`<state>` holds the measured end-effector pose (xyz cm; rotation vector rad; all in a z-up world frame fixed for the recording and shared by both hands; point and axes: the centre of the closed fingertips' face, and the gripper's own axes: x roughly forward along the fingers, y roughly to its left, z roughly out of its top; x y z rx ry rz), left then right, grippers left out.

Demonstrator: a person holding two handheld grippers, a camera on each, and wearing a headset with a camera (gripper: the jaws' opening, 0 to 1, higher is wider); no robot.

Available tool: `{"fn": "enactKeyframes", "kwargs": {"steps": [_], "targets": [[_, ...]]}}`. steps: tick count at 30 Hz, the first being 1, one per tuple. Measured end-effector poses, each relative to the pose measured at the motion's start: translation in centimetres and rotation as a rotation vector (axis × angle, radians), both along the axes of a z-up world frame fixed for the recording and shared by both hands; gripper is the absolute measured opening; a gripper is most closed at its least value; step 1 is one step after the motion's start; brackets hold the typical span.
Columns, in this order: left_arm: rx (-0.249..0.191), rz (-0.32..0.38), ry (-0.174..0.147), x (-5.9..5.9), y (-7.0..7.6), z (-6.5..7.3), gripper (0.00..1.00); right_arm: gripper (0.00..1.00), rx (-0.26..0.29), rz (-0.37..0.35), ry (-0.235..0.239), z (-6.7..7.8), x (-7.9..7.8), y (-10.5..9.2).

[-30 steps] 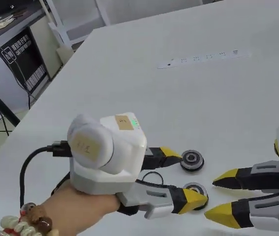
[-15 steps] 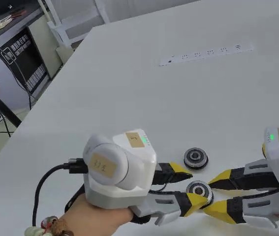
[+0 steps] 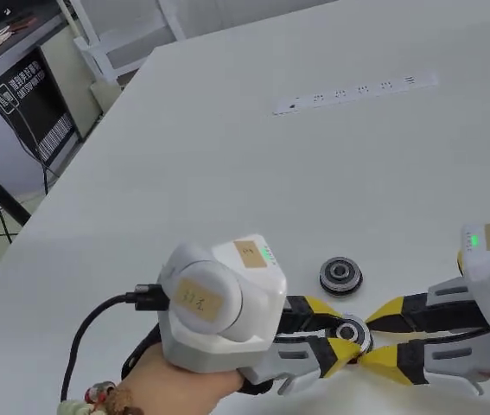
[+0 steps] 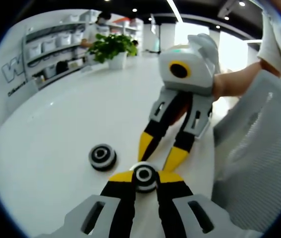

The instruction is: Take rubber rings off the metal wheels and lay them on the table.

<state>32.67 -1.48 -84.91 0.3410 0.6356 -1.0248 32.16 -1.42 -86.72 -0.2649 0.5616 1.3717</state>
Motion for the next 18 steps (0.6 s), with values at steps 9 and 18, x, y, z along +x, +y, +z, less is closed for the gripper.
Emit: {"fn": "enactKeyframes", "kwargs": {"steps": [9,18], "targets": [[0.002,-0.008,-0.013,0.2,0.17,0.03,0.14,0.1,-0.015,-0.005,-0.009,-0.13,-0.1,-0.42],[-0.003,-0.028,-0.014,-0.06,-0.13,-0.01,0.15,0.0,-0.003,-0.033,-0.005,-0.08,0.11,-0.47]]}}
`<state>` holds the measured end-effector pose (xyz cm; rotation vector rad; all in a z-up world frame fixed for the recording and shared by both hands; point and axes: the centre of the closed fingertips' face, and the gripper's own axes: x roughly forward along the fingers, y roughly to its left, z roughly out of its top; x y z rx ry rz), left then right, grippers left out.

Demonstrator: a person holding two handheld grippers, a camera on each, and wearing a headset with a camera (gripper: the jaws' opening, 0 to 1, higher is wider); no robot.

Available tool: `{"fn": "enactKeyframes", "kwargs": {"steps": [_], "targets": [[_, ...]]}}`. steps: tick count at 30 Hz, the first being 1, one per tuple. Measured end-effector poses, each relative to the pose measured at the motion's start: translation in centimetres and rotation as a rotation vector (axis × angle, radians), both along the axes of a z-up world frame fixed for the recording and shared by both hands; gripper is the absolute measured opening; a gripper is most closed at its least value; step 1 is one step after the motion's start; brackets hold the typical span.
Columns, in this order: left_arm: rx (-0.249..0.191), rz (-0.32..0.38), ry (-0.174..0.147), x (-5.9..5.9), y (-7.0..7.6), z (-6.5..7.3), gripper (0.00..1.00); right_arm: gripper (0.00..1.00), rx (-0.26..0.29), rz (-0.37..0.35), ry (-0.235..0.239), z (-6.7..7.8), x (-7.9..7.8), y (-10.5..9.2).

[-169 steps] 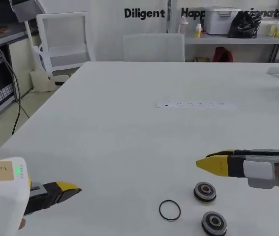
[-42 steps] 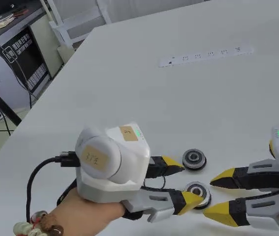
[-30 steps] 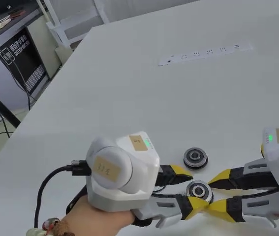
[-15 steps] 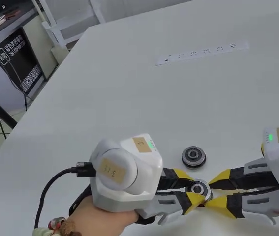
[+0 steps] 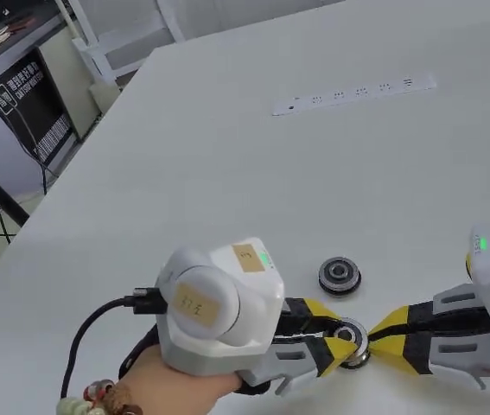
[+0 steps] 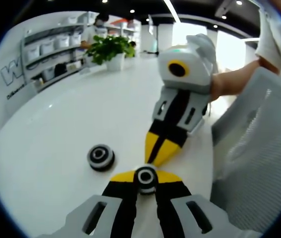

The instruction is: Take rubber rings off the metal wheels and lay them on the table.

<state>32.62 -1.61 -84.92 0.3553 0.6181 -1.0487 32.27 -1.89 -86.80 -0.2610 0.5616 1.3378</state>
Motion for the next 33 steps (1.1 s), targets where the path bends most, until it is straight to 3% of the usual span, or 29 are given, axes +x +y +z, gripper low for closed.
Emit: {"fn": "enactKeyframes", "kwargs": {"steps": [5,11,16,19,20,22,24,33], "targets": [[-0.001,-0.016,-0.007,-0.1,-0.2,0.0,0.14,0.0,0.004,-0.047,0.037,-0.1,0.2,0.1],[0.005,-0.019,-0.018,-0.1,-0.2,0.0,0.14,0.0,0.046,-0.095,0.135,0.1,0.3,-0.3],[0.014,-0.028,-0.028,-0.1,-0.3,-0.1,0.15,0.0,0.065,-0.117,0.18,0.2,0.3,-0.6],[0.019,-0.034,-0.031,-0.3,-0.4,-0.1,0.15,0.0,0.102,-0.146,0.245,0.4,0.4,-0.9],[0.019,-0.034,-0.029,-0.3,-0.4,-0.1,0.15,0.0,0.113,-0.162,0.247,0.6,0.6,-1.0],[0.018,-0.031,-0.026,-0.3,-0.3,-0.1,0.14,0.0,0.144,-0.183,0.313,0.9,0.5,-1.1],[0.02,-0.03,-0.024,-0.3,-0.3,-0.2,0.14,0.0,0.142,-0.18,0.315,0.6,0.6,-1.4],[0.02,-0.042,-0.028,-0.6,-0.5,-0.2,0.14,0.0,0.253,-0.231,0.525,1.1,0.1,-1.4]]}}
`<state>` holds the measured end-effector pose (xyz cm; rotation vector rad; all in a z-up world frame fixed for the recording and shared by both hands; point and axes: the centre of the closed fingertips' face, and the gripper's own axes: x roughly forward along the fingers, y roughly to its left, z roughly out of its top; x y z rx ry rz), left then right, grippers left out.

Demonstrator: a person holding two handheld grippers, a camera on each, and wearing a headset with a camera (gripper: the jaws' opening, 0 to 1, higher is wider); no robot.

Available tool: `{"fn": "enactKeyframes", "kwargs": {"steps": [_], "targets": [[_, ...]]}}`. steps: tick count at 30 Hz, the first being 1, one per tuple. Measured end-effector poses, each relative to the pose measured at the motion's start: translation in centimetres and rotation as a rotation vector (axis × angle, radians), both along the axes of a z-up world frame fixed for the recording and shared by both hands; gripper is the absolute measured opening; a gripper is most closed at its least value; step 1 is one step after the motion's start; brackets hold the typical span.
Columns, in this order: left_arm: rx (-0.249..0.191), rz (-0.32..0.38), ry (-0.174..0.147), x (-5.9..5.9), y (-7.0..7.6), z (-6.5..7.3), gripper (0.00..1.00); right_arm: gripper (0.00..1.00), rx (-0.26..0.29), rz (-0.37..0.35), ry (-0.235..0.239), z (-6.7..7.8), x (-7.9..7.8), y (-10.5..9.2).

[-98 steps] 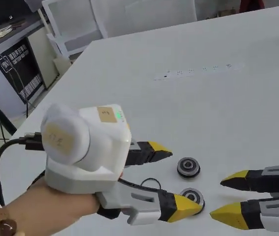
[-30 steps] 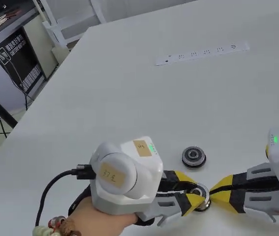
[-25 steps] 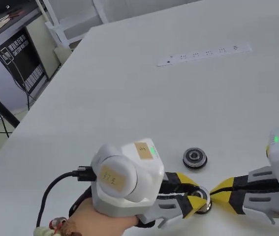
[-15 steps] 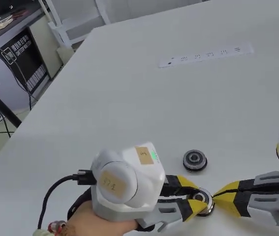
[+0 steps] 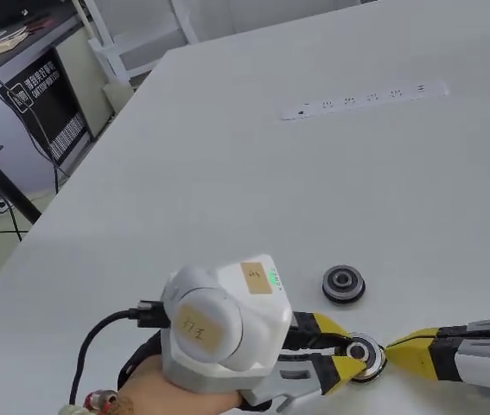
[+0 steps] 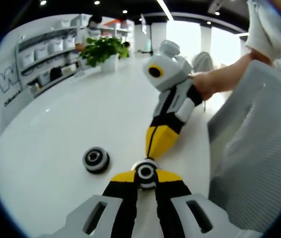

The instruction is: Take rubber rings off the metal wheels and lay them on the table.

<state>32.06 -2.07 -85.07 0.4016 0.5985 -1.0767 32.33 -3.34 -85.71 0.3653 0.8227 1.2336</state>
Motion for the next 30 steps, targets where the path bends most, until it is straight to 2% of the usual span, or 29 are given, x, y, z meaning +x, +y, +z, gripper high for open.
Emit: {"fn": "enactKeyframes", "kwargs": {"steps": [4,5,8,10,11,14,17,21,30], "targets": [[-0.007,0.003,0.001,-0.01,-0.11,0.01,0.14,0.0,0.033,-0.002,0.037,0.55,-0.28,0.15],[-0.005,0.001,-0.002,0.0,-0.12,0.01,0.14,0.0,0.027,-0.005,0.066,0.48,-0.35,0.16],[-0.012,0.004,-0.001,-0.01,-0.09,0.01,0.14,0.0,0.006,0.006,0.058,0.8,-0.38,0.36],[-0.013,0.003,-0.002,-0.04,-0.11,0.02,0.14,0.0,-0.053,0.045,-0.013,0.74,-0.54,0.31],[-0.013,0.003,-0.002,-0.02,-0.11,0.02,0.14,0.0,-0.061,0.05,-0.017,0.81,-0.59,0.37],[-0.014,0.003,-0.001,-0.04,-0.11,0.02,0.14,0.0,-0.064,0.056,0.01,0.81,-0.56,0.34],[-0.014,0.006,-0.001,-0.04,-0.13,0.02,0.14,0.0,-0.064,0.064,0.016,0.84,-0.67,0.35],[-0.017,0.019,0.005,0.02,-0.04,0.04,0.14,0.0,-0.032,0.051,0.054,0.88,-0.49,0.34],[-0.02,0.014,0.0,-0.03,-0.08,0.01,0.13,0.0,-0.013,0.047,0.08,0.91,-0.66,0.38]]}}
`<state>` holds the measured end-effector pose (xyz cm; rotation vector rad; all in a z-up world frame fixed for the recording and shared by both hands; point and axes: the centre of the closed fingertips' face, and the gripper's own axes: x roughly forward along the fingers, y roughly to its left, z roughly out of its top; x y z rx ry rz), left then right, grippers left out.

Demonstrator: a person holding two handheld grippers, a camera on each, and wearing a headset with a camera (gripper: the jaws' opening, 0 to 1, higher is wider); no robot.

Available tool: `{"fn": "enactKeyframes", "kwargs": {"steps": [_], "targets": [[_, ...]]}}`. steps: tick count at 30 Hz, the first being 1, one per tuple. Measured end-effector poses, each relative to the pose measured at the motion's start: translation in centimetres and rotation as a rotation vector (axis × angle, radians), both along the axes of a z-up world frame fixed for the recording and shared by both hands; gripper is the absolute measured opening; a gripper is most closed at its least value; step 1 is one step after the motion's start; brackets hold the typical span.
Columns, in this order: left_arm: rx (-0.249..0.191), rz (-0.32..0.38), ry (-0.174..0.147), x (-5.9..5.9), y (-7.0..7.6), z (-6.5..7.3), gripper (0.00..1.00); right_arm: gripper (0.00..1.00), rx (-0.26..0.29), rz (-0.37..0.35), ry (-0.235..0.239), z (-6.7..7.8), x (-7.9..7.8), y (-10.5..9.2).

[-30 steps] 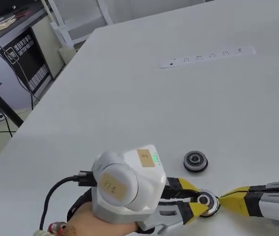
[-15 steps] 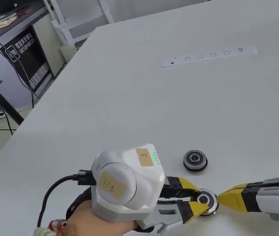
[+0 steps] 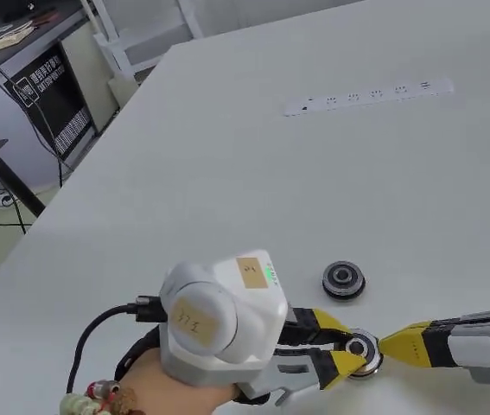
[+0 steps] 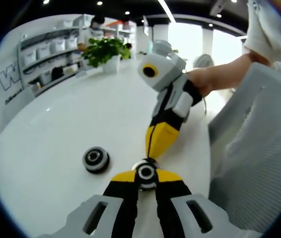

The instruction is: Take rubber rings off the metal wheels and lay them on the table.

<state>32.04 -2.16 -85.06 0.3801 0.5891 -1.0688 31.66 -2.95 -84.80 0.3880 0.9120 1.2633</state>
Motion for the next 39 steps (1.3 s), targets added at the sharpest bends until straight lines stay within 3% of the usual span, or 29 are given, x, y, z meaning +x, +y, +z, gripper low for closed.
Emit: {"fn": "enactKeyframes", "kwargs": {"steps": [34,39], "targets": [[0.0,0.006,-0.013,0.04,0.0,0.02,0.13,0.0,0.044,0.014,0.043,0.58,-0.11,0.71],[-0.001,0.007,-0.013,0.04,0.01,0.0,0.13,0.0,0.056,0.013,0.067,0.68,-0.15,0.73]]}}
